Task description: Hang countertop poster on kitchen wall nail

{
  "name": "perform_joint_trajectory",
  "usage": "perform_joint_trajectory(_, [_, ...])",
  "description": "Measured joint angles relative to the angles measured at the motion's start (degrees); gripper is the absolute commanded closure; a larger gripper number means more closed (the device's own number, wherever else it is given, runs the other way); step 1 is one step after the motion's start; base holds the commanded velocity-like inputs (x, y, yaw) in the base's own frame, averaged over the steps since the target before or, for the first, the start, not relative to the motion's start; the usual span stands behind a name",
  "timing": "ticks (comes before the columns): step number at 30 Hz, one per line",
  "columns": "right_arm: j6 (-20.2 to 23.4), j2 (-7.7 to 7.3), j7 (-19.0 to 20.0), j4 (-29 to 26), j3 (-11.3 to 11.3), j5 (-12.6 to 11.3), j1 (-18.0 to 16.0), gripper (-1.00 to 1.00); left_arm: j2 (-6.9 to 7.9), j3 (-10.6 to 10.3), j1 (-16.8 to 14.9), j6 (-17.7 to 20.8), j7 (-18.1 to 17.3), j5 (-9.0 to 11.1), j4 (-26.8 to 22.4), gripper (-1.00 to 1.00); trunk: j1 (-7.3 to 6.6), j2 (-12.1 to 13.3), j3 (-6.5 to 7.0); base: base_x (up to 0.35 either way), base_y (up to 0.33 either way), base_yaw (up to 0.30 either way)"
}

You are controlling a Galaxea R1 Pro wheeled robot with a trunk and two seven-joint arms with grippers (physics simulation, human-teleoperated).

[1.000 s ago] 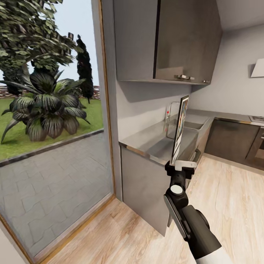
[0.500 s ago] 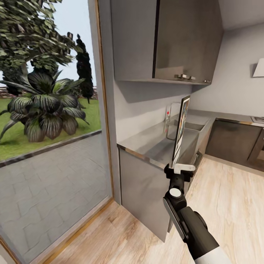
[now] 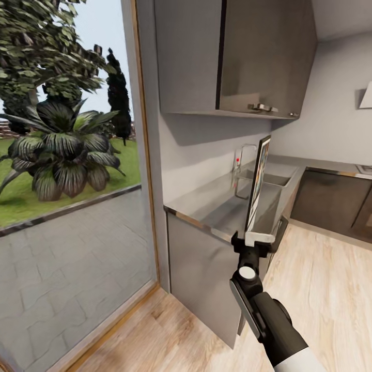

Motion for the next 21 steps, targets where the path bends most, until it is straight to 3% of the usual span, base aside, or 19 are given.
perform_joint_trajectory(5, [-3.1,-0.07,0.1,0.1,0.0,-4.1,0.0,-1.0,0.0,0.0,0.0,0.0,0.0,0.0,0.0,-1.0,-0.01,0.0,0.0,0.168,-0.054,0.0])
perform_joint_trajectory(21, [-4.0,-0.08,0.0,0.4,0.0,-5.1,0.0,-1.0,0.0,0.1,0.0,0.0,0.1,0.0,-0.1,-1.0,-0.01,0.0,0.0,0.123,-0.025,0.0])
